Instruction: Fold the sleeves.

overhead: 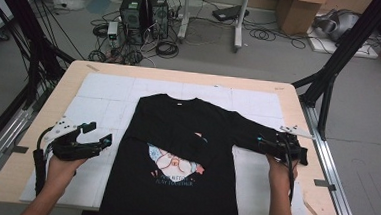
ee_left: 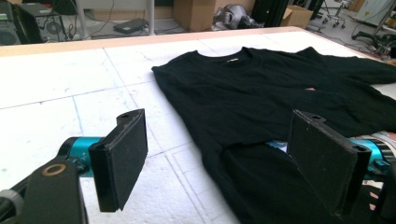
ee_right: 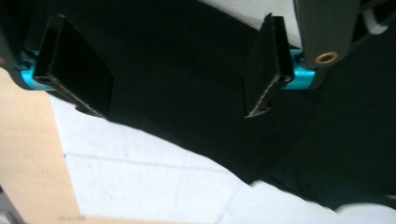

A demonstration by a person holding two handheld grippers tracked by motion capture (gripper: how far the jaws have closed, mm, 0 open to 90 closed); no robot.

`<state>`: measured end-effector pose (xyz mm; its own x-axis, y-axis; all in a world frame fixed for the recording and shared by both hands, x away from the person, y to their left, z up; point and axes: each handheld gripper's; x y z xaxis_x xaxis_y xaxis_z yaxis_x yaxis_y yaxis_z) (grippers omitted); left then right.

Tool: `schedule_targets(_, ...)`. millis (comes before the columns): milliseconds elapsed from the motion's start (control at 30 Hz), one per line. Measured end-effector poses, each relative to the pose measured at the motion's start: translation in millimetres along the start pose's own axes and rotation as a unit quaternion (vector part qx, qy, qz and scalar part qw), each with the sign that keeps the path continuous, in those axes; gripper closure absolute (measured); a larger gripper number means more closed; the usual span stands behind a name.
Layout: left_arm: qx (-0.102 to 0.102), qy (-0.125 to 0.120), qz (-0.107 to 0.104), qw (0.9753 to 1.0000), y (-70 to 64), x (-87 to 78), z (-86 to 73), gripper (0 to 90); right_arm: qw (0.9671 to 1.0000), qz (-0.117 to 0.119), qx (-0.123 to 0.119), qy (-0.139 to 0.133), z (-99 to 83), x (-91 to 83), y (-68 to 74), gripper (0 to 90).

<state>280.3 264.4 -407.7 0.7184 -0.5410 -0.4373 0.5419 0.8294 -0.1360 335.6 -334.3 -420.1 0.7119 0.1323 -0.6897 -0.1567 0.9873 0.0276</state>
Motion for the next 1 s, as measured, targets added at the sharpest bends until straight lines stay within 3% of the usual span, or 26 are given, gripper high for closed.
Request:
schedule_targets(400,-0.019,-0.004,0.004,0.9998,8.4,-4.3,-3.9,21.3,0.9977,-0.015,-0.007,0.065,-2.3,33.1,6.3,48.3)
schedule_targets(533,-0.020,-0.003,0.003,0.9998,9.5,-4.8,-5.3,21.7,0.9979,-0.012,-0.006,0.063,-1.4,33.7,7.1,67.3)
schedule_targets(600,-0.021,-0.001,0.004,0.9998,9.8,-4.6,-5.9,21.8,0.9979,-0.006,-0.003,0.065,-0.4,33.5,6.5,84.3)
schedule_targets(700,-0.025,0.000,0.003,0.9997,9.6,-4.2,-6.3,22.2,0.9973,-0.010,-0.004,0.072,2.0,33.3,8.2,88.6)
schedule_targets(800,-0.025,-0.002,0.001,0.9997,9.1,-4.0,-6.4,22.5,0.9984,-0.013,-0.026,0.050,5.1,27.3,17.1,88.6)
schedule_targets(900,-0.027,-0.003,-0.001,0.9996,9.0,-3.3,-6.3,22.5,0.9989,0.012,-0.045,0.012,9.3,18.5,27.3,88.6)
schedule_targets(1000,-0.027,-0.002,-0.003,0.9996,9.0,-2.7,-6.3,22.6,0.9974,0.029,-0.066,0.000,12.7,12.5,41.6,88.5)
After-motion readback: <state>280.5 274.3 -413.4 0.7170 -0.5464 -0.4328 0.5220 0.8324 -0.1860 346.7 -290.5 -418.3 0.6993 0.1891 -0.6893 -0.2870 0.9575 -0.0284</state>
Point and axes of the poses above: each handheld gripper's, and its own axes: x roughly forward along the jaws, z roughly out of its top, y roughly to its left, and after that the axes turned 8 degrees about y, right-handed
